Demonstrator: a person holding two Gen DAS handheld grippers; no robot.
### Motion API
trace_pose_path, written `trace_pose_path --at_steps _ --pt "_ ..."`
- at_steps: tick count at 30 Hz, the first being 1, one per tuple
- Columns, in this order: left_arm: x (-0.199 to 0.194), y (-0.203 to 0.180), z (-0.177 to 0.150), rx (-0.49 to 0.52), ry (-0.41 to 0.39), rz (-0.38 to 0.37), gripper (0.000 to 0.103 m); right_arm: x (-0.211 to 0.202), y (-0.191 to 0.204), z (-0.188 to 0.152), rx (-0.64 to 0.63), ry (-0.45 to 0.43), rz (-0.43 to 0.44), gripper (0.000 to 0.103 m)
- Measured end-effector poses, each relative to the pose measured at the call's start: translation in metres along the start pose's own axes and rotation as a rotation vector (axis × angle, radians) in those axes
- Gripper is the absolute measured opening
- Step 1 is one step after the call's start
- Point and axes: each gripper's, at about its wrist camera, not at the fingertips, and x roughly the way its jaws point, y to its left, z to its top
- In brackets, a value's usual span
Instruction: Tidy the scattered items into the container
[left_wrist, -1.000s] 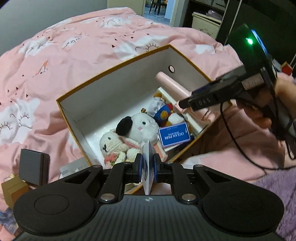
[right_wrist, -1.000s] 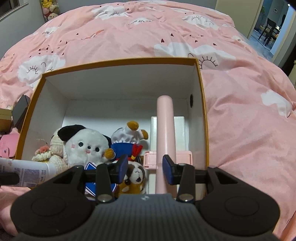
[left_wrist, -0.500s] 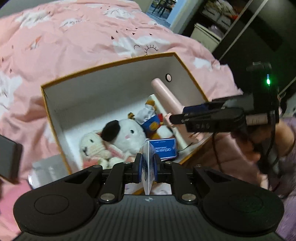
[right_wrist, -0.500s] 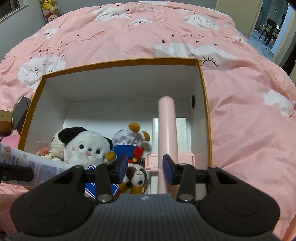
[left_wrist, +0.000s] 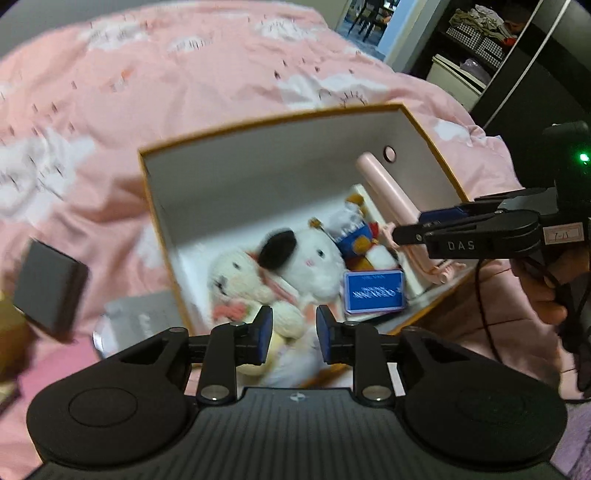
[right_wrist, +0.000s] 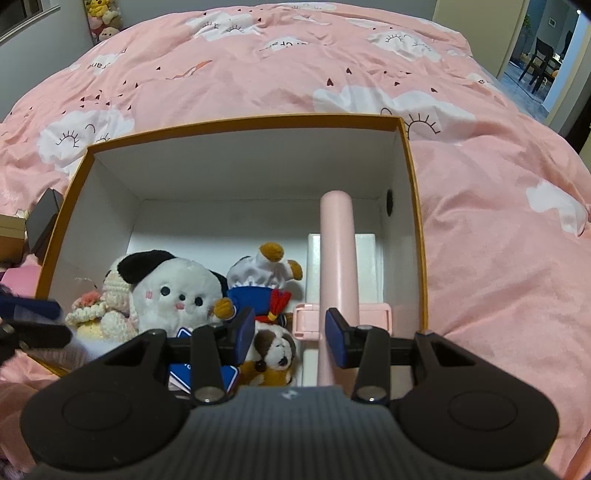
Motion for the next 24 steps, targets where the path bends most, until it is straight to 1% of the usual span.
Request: trace_pose_path --at_steps 2,3,4,5,7,9,11,12,14,15,16,17,19,21,22,23,24 --pt "-0.005 -0.001 0.000 0.025 -0.008 0.043 0.029 0.000 0.001 0.000 0.000 -0.001 -0.001 0.045" --pt "-0.003 -0.002 0.000 0.040 -0.001 0.066 0.026 0.000 0.001 0.000 0.000 0.000 -0.001 0.045" --pt "-0.002 -0.002 -0.001 0.055 0.005 0.088 0.021 0.001 0.002 0.000 -0.001 0.001 0.000 0.045" --pt "-0.002 -0.003 -0.003 0.071 0.009 0.098 0.020 0.001 0.002 0.000 -0.003 0.002 0.003 0.045" --pt "-0.003 -0.005 -0.006 0.086 0.010 0.084 0.020 0.000 0.004 -0.001 -0.007 0.002 0.009 0.045" --pt "-0.013 -0.005 -0.007 0.081 -0.023 0.046 0.020 -0.002 0.006 -0.001 -0.009 0.003 0.025 0.045" --pt "-0.024 -0.006 -0.008 0.095 -0.051 0.027 0.020 -0.004 0.009 -0.001 -0.016 0.003 0.045 0.045" --pt "-0.027 -0.008 -0.008 0.115 -0.053 0.027 0.020 -0.005 0.010 -0.001 -0.023 0.003 0.051 0.045" --pt "-0.031 -0.013 -0.010 0.173 -0.029 0.026 0.020 -0.005 0.014 -0.002 -0.034 0.004 0.058 0.045" --pt "-0.031 -0.017 -0.012 0.205 -0.018 0.025 0.020 -0.005 0.015 -0.002 -0.036 0.005 0.061 0.045" --pt "-0.031 -0.022 -0.014 0.242 -0.005 0.027 0.024 -0.004 0.016 -0.002 -0.035 0.006 0.065 0.045" --pt "-0.031 -0.026 -0.017 0.278 0.007 0.031 0.024 -0.004 0.017 -0.002 -0.035 0.007 0.069 0.045" --pt "-0.032 -0.034 -0.022 0.339 0.006 0.055 0.024 -0.003 0.018 -0.003 -0.035 0.009 0.072 0.045" --pt "-0.033 -0.037 -0.025 0.377 0.011 0.066 0.025 -0.002 0.018 -0.004 -0.033 0.014 0.074 0.045" --pt "-0.033 -0.037 -0.026 0.389 0.017 0.056 0.033 -0.002 0.017 -0.004 -0.031 0.016 0.074 0.045" --pt "-0.034 -0.038 -0.027 0.397 0.020 0.039 0.036 -0.001 0.017 -0.005 -0.030 0.017 0.073 0.045" --pt "-0.036 -0.040 -0.028 0.409 0.018 0.027 0.036 -0.001 0.017 -0.005 -0.028 0.018 0.072 0.045"
